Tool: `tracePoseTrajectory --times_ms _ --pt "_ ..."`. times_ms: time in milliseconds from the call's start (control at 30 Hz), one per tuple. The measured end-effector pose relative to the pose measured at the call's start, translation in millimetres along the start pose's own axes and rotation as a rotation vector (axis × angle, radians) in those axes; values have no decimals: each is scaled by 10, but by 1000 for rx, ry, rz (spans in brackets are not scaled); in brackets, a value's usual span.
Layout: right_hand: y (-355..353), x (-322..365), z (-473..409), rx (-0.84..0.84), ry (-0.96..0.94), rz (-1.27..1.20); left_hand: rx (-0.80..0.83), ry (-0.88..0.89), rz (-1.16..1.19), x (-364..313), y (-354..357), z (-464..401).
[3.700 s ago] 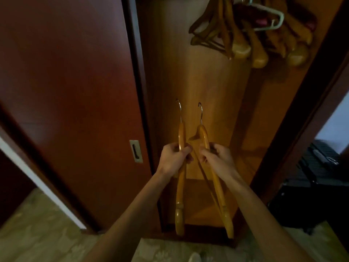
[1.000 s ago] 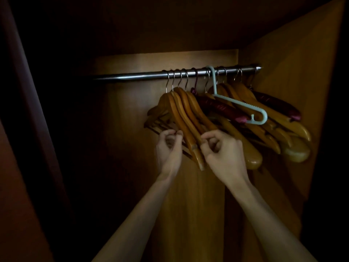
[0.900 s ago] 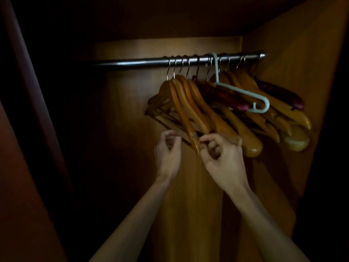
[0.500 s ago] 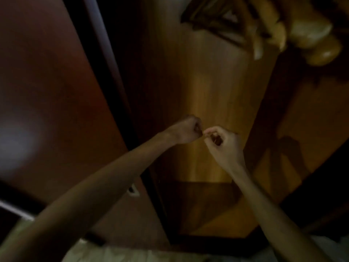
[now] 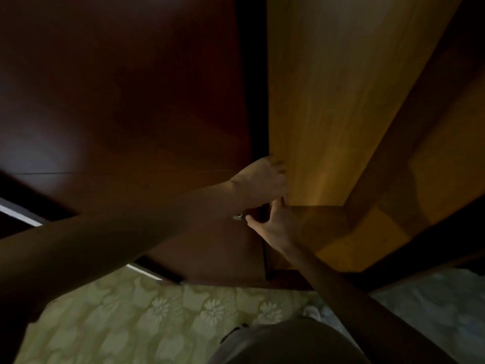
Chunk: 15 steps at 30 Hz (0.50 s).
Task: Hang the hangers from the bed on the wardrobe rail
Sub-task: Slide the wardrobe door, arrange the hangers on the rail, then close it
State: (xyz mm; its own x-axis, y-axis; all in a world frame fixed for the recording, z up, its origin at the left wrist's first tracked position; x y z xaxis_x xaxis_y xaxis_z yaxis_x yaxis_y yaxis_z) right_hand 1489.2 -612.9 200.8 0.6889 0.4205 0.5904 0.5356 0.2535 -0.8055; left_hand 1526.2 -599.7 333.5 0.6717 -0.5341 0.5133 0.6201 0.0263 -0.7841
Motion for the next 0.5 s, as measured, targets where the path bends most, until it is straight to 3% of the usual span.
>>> tracePoseTrajectory --times_ms 233,500 --pt "267 286 63 -264 194 34 -4 123 -368 -44 461 313" --pt "133 300 103 -348 203 193 -139 199 -387 9 431 384"
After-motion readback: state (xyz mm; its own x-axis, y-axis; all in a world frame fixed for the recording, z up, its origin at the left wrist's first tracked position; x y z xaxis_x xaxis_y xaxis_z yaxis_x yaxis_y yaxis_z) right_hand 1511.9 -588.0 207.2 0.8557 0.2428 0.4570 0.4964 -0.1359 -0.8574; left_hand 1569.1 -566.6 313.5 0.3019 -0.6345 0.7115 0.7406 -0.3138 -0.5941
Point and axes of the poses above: each hand's wrist, its own z-axis away from the middle knuckle, its own y-axis out of the palm, x = y × z, the point moved 6 cm from there along -z, towards the middle knuckle, and after that the axes turned 9 degrees about z, right-handed, at the moved point
